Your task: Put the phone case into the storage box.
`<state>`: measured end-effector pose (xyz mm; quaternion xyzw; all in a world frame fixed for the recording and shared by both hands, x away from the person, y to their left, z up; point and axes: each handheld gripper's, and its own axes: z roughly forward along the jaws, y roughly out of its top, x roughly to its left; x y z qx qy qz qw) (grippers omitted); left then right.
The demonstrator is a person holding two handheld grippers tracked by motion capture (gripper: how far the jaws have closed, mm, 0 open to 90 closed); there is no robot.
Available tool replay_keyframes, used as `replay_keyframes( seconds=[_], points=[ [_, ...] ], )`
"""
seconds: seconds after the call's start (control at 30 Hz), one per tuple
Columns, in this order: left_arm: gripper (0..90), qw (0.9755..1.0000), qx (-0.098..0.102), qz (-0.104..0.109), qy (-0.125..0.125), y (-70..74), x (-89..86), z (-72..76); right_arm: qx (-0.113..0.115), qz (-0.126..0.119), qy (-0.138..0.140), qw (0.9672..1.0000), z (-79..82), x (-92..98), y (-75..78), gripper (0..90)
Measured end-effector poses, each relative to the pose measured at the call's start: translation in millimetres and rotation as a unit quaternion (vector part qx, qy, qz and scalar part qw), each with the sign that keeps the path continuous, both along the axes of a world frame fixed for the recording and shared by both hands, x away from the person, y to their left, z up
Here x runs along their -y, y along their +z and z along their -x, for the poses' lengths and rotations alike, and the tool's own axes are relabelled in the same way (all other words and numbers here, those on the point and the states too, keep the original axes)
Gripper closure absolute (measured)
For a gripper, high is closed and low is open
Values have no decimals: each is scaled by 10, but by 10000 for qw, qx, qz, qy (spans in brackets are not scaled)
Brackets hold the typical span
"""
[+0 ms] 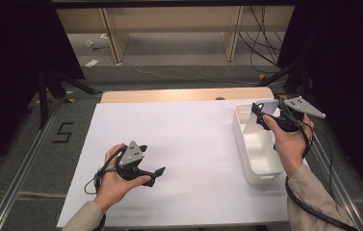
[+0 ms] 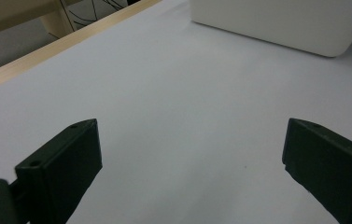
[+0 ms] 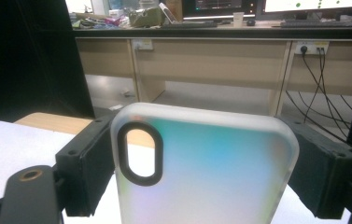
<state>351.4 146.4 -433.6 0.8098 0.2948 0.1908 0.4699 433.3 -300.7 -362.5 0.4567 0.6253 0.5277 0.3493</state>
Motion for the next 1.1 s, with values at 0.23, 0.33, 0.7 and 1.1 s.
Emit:
replay_keyframes(
  seconds=[0.23,0.33,0.7,1.1],
  points=[
    [39,10000,2,-2,-2,0,0,1,-13,35,3,10000,-3,-1,-7,183],
    [40,10000,1,-1,-2,-1,0,1,-14,44,0,10000,-2,-1,-6,183],
    [40,10000,1,-3,-4,0,1,2,-26,73,9,10000,-6,-1,-13,183],
    [40,10000,0,-6,-3,-1,1,1,-77,130,46,9999,-15,-13,-31,183]
  ],
)
